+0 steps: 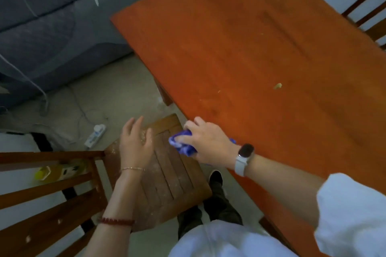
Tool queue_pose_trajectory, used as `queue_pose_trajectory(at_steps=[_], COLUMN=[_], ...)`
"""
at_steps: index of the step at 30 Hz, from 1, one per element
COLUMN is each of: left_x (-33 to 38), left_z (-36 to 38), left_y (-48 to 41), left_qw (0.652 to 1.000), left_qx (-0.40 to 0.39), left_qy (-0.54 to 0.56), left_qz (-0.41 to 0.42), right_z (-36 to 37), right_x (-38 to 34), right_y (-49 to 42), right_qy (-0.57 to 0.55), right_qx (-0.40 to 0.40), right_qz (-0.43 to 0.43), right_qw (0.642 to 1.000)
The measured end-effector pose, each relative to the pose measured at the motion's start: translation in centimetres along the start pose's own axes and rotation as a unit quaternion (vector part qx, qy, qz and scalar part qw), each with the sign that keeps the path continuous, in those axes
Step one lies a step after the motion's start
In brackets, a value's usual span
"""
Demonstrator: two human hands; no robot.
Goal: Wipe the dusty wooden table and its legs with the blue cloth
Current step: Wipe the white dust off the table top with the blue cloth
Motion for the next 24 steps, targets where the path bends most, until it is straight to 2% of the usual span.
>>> queue_pose_trajectory(at_steps=[2, 4, 8, 11, 16, 18, 21, 24], left_x=[-0.7, -1.0, -0.5, 0.4, 2.4, 3.0, 3.8, 4.0], left_z=[0.5, 1.6, 4.7, 7.3, 11.7, 13.4, 16.1, 18.5], left_y=[2.8, 5.6, 10.9, 14.7, 21.6, 25.1, 31.4, 38.4], left_qw=[0.999, 0.997, 0.984, 0.963, 0.896, 0.866, 0.827, 0.806], left_qx=[-0.036, -0.077, -0.167, -0.243, -0.341, -0.370, -0.408, -0.436], left_qy=[0.007, 0.006, -0.005, -0.037, -0.120, -0.144, -0.171, -0.178], left_qz=[0.014, 0.020, 0.065, 0.114, 0.258, 0.303, 0.347, 0.358], right_z=[1.3, 2.3, 5.0, 7.9, 12.7, 14.1, 16.7, 19.9], right_x=[-1.6, -3.2, -6.0, -7.8, -11.6, -13.6, -16.9, -20.3], right_y=[4.4, 8.6, 16.0, 21.5, 31.7, 35.8, 42.6, 49.2], right_qy=[-0.022, -0.068, -0.156, -0.187, -0.236, -0.282, -0.313, -0.320], right_qx=[0.000, 0.037, 0.091, 0.078, 0.083, 0.111, 0.155, 0.196], right_qz=[0.051, 0.141, 0.295, 0.371, 0.510, 0.554, 0.620, 0.658], right_qw=[0.998, 0.987, 0.938, 0.906, 0.823, 0.775, 0.703, 0.653])
Point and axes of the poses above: each hand's wrist, its own y-axis away from the middle knuckle, its own z-axis out of the palm, x = y × z, the point moved 2 cm from there along -y, towards the middle knuckle, and after that the axes turned 3 degrees about -x, right-handed, at the moved point
